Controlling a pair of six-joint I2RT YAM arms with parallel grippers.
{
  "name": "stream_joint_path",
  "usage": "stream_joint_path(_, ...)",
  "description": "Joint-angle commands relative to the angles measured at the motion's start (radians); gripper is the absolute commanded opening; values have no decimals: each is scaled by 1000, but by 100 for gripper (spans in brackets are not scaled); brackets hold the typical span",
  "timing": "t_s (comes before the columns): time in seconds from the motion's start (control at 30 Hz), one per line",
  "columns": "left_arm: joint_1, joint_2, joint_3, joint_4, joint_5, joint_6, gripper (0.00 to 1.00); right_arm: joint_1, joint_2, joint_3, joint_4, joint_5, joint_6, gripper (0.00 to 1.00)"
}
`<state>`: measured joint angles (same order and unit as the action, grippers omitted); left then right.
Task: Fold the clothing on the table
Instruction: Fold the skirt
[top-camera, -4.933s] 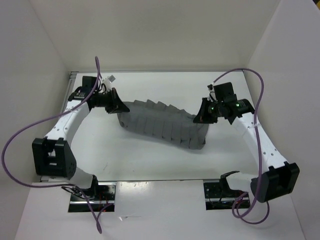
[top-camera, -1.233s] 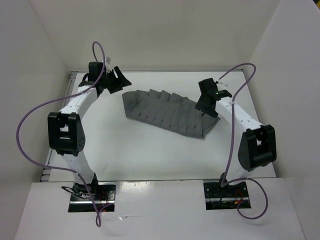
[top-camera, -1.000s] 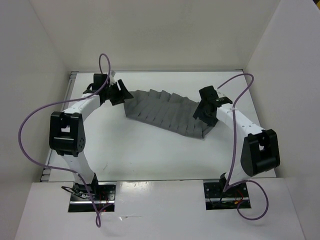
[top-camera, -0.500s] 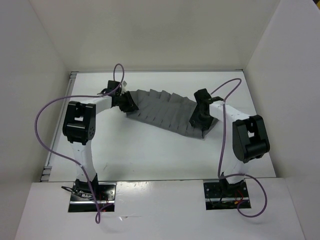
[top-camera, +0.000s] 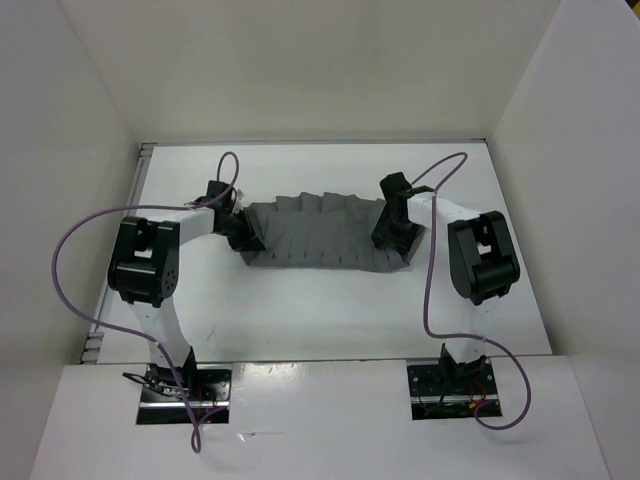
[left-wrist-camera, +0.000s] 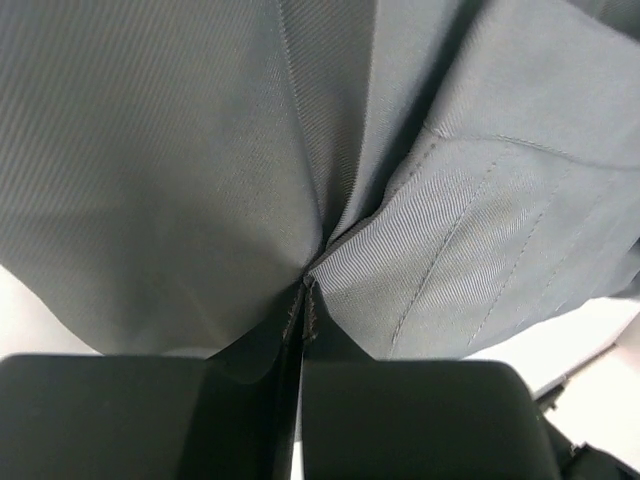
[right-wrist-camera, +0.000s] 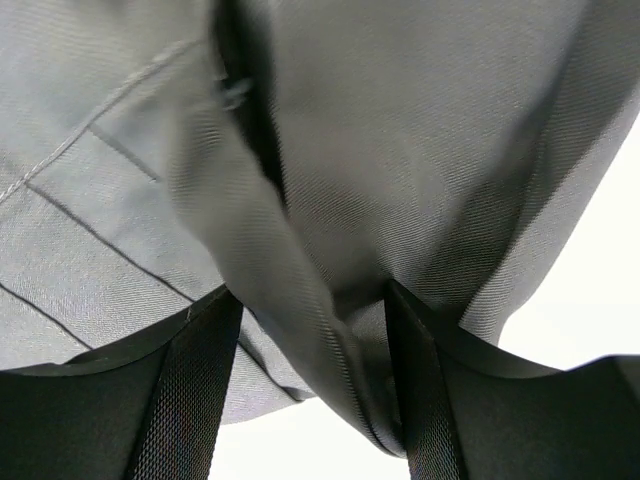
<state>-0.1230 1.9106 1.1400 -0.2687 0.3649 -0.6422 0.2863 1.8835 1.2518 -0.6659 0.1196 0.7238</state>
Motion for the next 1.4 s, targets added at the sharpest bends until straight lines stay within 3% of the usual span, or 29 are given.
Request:
stream_joint_path(0.0, 17, -22, -101, -167, -98, 13, 0, 16, 17, 32, 28, -17, -29, 64)
stream_joint_path(0.1, 28, -50, -73, -167, -95, 13, 6, 16, -29, 53, 6, -28, -40, 64)
stream_joint_path(0.17, 39, -73, 1, -179, -66, 44, 50, 27, -67, 63, -10, -28, -52, 64)
stream_joint_path(0.27, 48, -183, 67, -188, -57, 65, 69, 27, -161, 103, -53, -28, -72, 64)
stream_joint_path(0.3, 48, -243, 76, -188, -91, 65, 86, 27, -206, 103, -64, -28, -72, 64)
stream_joint_path(0.33, 48, -269, 86, -211, -110, 65, 89, 27, -227, 103, -64, -28, -81, 64)
stream_joint_path(0.53, 48, -340, 67, -334, -317, 61, 94, 36, -320, 121, -83, -37, -90, 64)
stream_joint_path(0.7, 48, -361, -51, -325, -351, 29, 95, 36, -330, 132, -83, -46, -113, 64)
stream_joint_path(0.87, 48, -326, -88, -314, -317, 7, 95, 36, -340, 141, -83, -55, -133, 64)
stream_joint_path(1.37, 48, -180, -210, -63, -52, -31, 96, 36, -331, 132, -110, -46, -161, 65)
